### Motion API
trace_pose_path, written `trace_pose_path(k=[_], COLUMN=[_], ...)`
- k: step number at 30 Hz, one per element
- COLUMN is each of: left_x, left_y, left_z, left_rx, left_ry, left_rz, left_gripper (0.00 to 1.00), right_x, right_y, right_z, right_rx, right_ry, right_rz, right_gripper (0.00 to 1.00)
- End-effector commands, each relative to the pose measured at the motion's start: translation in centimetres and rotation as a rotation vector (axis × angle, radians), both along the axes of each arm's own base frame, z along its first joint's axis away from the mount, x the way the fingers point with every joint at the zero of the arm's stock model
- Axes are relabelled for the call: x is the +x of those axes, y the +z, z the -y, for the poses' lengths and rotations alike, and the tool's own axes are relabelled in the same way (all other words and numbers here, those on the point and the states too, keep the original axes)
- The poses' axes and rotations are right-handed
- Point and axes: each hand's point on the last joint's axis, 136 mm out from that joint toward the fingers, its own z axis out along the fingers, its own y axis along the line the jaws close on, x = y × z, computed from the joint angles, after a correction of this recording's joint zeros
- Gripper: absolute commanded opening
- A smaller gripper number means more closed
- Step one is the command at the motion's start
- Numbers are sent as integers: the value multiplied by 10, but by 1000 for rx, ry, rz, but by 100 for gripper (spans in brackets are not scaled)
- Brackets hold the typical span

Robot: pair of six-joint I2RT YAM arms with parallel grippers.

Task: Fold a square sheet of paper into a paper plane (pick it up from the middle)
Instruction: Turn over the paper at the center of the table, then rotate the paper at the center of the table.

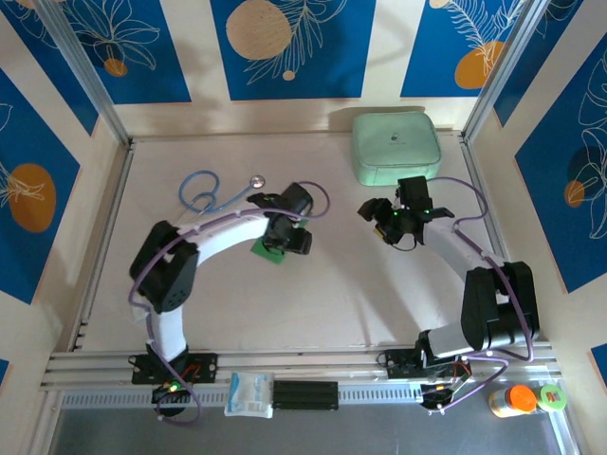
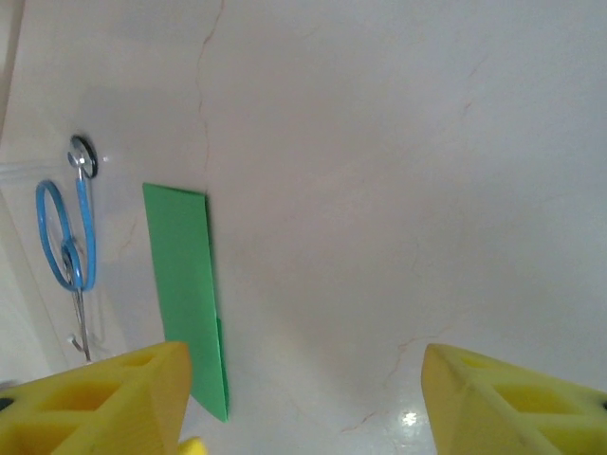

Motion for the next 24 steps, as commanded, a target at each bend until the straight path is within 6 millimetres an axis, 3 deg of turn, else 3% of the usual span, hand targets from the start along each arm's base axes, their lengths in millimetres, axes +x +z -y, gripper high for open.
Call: trace_pose_path(k=[1, 6, 7, 11, 17, 21, 24], left_x=[14, 24, 23, 19, 8, 6, 5], left_y=[45, 50, 49, 41, 16, 9, 5], left_z=[-11, -76, -89, -125, -151, -156, -159], left_rx=[-189, -221, -224, -246, -300, -334, -333], left_ry=[108, 306, 342, 447, 598, 644, 655], left_rz=[56, 115, 125, 154, 98, 90, 79], left_gripper=[68, 84, 98, 99, 99, 99, 99], right_x=[0, -9, -11, -17, -26, -31, -33], right_y=[1, -13, -15, -27, -43, -55, -67], right_z=[-38, -106, -122, -170, -228, -247, -249], right_rx=[40, 40, 43, 37, 23, 1, -40], right_ry=[127, 296, 331, 431, 563, 616, 643], right_rz=[-10, -56, -62, -90, -128, -146, -178], right_gripper=[66, 66, 65, 64, 61, 60, 60])
